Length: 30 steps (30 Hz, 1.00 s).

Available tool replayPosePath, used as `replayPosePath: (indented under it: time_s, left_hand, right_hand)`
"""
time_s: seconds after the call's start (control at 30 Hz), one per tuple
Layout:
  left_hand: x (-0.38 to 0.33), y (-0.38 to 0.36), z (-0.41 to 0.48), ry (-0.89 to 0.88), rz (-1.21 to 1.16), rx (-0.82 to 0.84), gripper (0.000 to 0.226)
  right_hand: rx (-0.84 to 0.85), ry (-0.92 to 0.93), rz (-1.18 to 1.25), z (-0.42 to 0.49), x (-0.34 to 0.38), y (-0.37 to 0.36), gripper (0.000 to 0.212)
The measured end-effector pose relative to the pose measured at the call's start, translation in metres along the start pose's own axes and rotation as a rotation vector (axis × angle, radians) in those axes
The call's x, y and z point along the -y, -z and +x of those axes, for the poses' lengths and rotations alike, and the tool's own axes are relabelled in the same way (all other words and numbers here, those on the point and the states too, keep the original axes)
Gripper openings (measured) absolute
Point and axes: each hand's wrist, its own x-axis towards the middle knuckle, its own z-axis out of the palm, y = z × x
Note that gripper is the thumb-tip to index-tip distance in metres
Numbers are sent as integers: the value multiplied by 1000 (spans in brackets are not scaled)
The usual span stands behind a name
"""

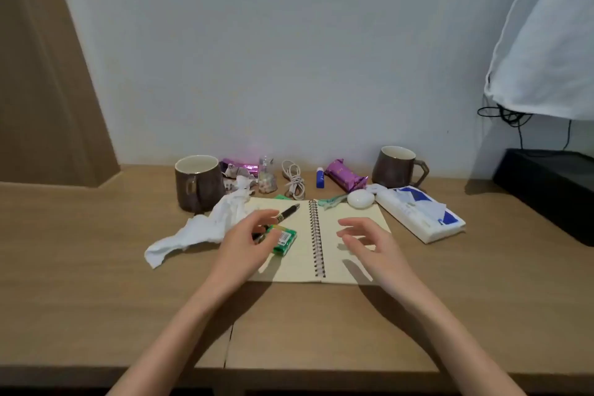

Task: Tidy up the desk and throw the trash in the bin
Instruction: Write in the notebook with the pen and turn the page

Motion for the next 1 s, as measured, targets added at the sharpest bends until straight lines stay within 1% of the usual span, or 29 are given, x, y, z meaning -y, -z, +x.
replayPosePath:
  time_s: [0.1, 0.17, 0.23, 0.37, 0.57, 0.73, 0.83, 1.0]
  left_hand:
    - [10, -2, 2, -45, 204, 2, 39]
    - [16, -4, 5, -44, 331, 32, 50]
    - [18, -7, 5, -31, 427, 57, 61]
    - [10, -11, 7, -27, 552, 71, 70]
    - [10, -10, 7, -42, 552, 56, 67]
    - [9, 1, 5, -14, 427, 124, 65]
    - [9, 6, 1, -19, 394, 152, 66]
    - [9, 14, -5, -94, 408, 160, 65]
  right_hand:
    - [94, 38, -174, -8, 0, -7, 24]
    - [170, 56, -356, -12, -3, -11, 31]
    - [200, 91, -516, -15, -4, -15, 36]
    - [251, 93, -644, -17, 2, -18, 41]
    - [293, 95, -718, -17, 3, -18, 42]
    - [293, 99, -696, -13, 2, -16, 38]
    - [276, 106, -687, -10, 1, -17, 35]
    - [241, 125, -705, -5, -1, -21, 31]
